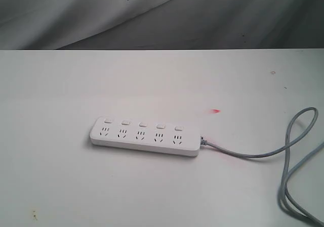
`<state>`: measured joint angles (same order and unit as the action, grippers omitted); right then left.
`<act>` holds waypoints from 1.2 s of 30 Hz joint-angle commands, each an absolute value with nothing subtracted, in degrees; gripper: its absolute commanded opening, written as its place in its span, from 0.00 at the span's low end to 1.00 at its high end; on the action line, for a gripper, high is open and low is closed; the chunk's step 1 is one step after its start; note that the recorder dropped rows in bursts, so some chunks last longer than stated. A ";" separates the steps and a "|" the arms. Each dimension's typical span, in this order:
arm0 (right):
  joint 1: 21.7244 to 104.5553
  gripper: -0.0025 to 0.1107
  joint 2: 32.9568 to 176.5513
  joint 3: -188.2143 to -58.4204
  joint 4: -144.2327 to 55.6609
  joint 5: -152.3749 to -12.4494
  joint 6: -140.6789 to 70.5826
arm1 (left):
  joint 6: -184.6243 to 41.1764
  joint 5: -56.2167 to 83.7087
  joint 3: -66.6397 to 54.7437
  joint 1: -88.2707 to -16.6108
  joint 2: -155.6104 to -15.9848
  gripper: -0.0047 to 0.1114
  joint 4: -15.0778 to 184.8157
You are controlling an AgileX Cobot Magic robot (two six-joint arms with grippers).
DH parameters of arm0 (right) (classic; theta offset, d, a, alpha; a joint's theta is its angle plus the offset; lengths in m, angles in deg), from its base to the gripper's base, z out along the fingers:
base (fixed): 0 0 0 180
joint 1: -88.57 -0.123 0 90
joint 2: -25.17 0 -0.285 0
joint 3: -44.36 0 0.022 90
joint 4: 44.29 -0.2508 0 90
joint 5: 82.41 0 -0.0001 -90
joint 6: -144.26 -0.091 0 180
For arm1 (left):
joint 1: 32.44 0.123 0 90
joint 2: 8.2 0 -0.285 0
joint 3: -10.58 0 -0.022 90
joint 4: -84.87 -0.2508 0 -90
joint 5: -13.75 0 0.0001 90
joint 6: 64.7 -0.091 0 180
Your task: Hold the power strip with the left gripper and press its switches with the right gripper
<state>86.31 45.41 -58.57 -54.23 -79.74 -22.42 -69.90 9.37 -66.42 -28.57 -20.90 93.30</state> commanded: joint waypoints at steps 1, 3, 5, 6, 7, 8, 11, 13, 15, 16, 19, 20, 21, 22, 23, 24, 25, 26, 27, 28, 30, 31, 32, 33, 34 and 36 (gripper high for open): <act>86.71 0.02 45.22 -58.42 -54.34 -79.32 -22.61 | -69.61 9.40 -66.64 -28.99 -20.62 0.04 93.25; 86.71 0.02 45.22 -58.42 -54.34 -79.32 -22.61 | -69.61 9.40 -66.64 -28.99 -20.62 0.04 93.25; 86.71 0.02 45.22 -58.42 -54.34 -79.32 -22.61 | -69.61 9.40 -66.64 -28.99 -20.62 0.04 93.25; 86.71 0.02 45.22 -58.42 -54.34 -79.32 -22.61 | -69.61 9.40 -66.64 -28.99 -20.62 0.04 93.25; 86.71 0.02 45.22 -58.42 -54.34 -79.32 -22.61 | -69.61 9.40 -66.64 -28.99 -20.62 0.04 93.25; 86.71 0.02 45.22 -58.42 -54.34 -79.32 -22.61 | -69.61 9.40 -66.64 -28.99 -20.62 0.04 93.25; 86.71 0.02 45.22 -58.42 -54.34 -79.32 -22.61 | -69.61 9.40 -66.64 -28.99 -20.62 0.04 93.25; 86.71 0.02 45.22 -58.42 -54.34 -79.32 -22.61 | -69.60 9.40 -66.64 -28.99 -21.38 0.04 93.25; 86.71 0.02 45.22 -58.42 -54.34 -79.32 -22.61 | -69.60 8.70 -65.95 -28.99 -25.03 0.04 93.25; 86.71 0.02 45.22 -58.42 -54.34 -79.32 -22.61 | -69.60 8.70 -63.47 -28.99 -29.55 0.04 93.25; 86.71 0.02 45.22 -58.42 -54.34 -79.32 -22.61 | -69.60 8.70 -56.16 -28.99 -40.19 0.04 93.25; 86.71 0.02 45.22 -58.42 -54.34 -79.32 -22.61 | -69.60 9.50 -52.98 -28.99 -44.83 0.04 93.25; 86.71 0.02 45.22 -58.42 -54.34 -79.32 -22.61 | -69.60 10.65 -50.58 -28.99 -48.88 0.04 93.25; 86.71 0.02 45.22 -58.42 -54.34 -79.32 -22.61 | -69.60 12.40 -49.93 -28.99 -50.50 0.04 93.25; 86.71 0.02 45.22 -58.42 -54.34 -79.32 -22.61 | -69.60 15.21 -49.60 -28.99 -52.86 0.04 93.25; 86.71 0.02 45.22 -58.42 -54.34 -79.32 -22.61 | -69.60 16.93 -49.60 -28.99 -53.89 0.04 93.25; 86.71 0.02 45.22 -58.42 -54.34 -79.32 -22.61 | -69.60 18.19 -49.60 -28.99 -55.14 0.04 93.25; 86.71 0.02 45.22 -58.42 -54.34 -79.32 -22.61 | -69.60 18.31 -49.60 -28.99 -55.61 0.04 93.25; 86.71 0.02 45.22 -58.42 -54.34 -79.32 -22.61 | -69.60 18.31 -49.60 -28.99 -55.93 0.04 93.25; 86.71 0.02 45.22 -58.42 -54.34 -79.32 -22.61 | -69.60 18.31 -49.60 -28.99 -55.93 0.04 93.25; 86.71 0.02 45.22 -58.42 -54.34 -79.32 -22.61 | -69.60 18.31 -49.60 -28.99 -55.93 0.04 93.25; 86.71 0.02 45.22 -58.42 -54.34 -79.32 -22.61 | -69.60 18.31 -49.60 -28.99 -55.93 0.04 93.25; 86.71 0.02 45.22 -58.42 -54.34 -79.32 -22.61 | -69.60 18.31 -49.60 -28.99 -55.93 0.04 93.25; 86.71 0.02 45.22 -58.42 -54.34 -79.32 -22.61 | -69.60 18.44 -49.60 -28.99 -55.93 0.04 93.25; 86.71 0.02 45.22 -58.42 -54.34 -79.32 -22.61 | -69.60 18.44 -49.60 -28.99 -55.93 0.04 93.25; 86.71 0.02 45.22 -58.42 -54.34 -79.32 -22.61 | -69.60 18.44 -49.60 -28.99 -55.93 0.04 93.25</act>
<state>86.31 45.41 -58.57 -54.23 -79.74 -22.42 -69.90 17.32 -49.88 -28.57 -55.68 93.30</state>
